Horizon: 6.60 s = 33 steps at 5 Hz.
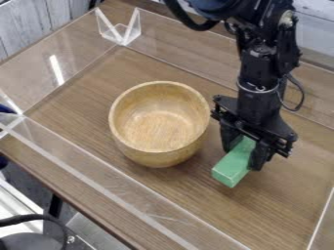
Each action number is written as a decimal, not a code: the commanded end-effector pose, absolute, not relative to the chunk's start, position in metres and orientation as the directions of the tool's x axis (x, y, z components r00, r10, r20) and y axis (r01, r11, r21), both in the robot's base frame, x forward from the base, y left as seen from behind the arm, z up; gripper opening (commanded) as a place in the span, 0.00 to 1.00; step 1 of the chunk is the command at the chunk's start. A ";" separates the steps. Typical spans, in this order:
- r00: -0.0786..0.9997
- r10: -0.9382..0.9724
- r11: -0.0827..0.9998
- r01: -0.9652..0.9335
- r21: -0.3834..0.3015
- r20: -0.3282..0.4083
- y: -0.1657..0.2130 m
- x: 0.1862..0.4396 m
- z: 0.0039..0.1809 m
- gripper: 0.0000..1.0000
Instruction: Remove the green block from inside the brown bowl and put it on the table
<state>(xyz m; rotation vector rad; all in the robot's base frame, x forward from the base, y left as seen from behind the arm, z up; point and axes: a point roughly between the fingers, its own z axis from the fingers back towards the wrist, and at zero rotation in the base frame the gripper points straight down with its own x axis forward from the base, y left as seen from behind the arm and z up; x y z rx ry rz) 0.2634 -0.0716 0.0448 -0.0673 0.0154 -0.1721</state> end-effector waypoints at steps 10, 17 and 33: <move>0.987 -0.135 0.988 0.141 -0.062 0.088 -0.059 0.270 0.074 1.00; 0.983 -0.124 0.989 0.134 -0.067 0.138 -0.052 0.269 0.081 1.00; 0.993 -0.040 0.999 0.041 -0.008 0.115 0.031 0.314 0.060 0.00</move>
